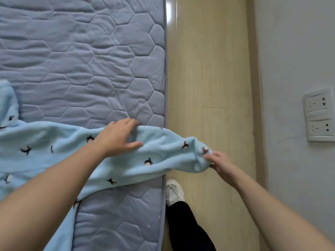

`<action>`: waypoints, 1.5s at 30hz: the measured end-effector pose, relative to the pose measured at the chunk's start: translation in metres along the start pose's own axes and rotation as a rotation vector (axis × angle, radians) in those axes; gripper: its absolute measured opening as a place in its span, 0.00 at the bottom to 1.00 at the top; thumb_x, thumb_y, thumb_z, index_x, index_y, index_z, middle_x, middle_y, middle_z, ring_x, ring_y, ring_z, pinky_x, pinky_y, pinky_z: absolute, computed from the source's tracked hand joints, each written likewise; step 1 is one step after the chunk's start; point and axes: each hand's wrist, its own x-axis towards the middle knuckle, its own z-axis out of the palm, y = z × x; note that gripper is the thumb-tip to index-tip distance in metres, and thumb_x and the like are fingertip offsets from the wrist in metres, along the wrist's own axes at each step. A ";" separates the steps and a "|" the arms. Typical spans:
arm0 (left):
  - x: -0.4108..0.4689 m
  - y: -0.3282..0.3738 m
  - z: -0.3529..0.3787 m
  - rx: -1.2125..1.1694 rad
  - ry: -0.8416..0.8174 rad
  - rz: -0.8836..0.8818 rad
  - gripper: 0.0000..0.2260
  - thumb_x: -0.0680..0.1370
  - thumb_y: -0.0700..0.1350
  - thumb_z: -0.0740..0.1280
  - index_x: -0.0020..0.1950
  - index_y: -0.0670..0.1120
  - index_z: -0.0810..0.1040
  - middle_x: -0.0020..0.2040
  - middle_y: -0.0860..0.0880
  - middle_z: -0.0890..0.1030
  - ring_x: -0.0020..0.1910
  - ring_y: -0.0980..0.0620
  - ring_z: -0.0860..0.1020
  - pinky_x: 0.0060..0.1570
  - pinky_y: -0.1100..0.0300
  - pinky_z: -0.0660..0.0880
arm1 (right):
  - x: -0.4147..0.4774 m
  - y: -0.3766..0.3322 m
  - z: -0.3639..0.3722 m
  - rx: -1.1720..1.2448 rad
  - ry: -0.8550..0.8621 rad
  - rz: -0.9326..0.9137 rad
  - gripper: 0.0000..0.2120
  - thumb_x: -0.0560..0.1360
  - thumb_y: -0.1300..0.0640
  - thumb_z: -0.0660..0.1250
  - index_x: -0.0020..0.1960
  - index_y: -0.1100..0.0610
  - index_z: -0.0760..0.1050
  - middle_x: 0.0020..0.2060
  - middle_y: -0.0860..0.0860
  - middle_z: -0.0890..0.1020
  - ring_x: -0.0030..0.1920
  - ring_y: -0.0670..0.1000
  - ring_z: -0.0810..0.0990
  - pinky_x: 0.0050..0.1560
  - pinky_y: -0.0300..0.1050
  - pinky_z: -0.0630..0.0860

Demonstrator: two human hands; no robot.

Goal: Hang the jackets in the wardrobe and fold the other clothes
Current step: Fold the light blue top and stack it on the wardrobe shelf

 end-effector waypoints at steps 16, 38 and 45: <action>0.072 0.032 -0.015 -0.163 0.046 -0.061 0.08 0.79 0.53 0.61 0.48 0.50 0.73 0.47 0.48 0.80 0.49 0.43 0.77 0.43 0.52 0.73 | -0.017 -0.033 -0.051 -0.081 -0.257 0.023 0.37 0.65 0.52 0.77 0.64 0.26 0.63 0.62 0.44 0.77 0.60 0.48 0.79 0.48 0.52 0.81; -0.039 -0.075 -0.006 0.131 0.278 -0.504 0.14 0.77 0.42 0.63 0.62 0.42 0.73 0.60 0.40 0.74 0.62 0.41 0.71 0.65 0.41 0.60 | 0.010 0.003 0.015 -0.502 0.354 0.007 0.35 0.71 0.67 0.58 0.73 0.42 0.58 0.51 0.41 0.74 0.45 0.44 0.74 0.38 0.40 0.71; -0.083 -0.059 0.031 -0.106 0.407 -0.836 0.30 0.80 0.44 0.60 0.77 0.38 0.51 0.78 0.40 0.51 0.77 0.43 0.50 0.73 0.40 0.47 | 0.015 -0.021 0.057 -0.761 0.445 0.108 0.32 0.75 0.62 0.62 0.76 0.54 0.55 0.71 0.57 0.66 0.68 0.58 0.67 0.64 0.53 0.68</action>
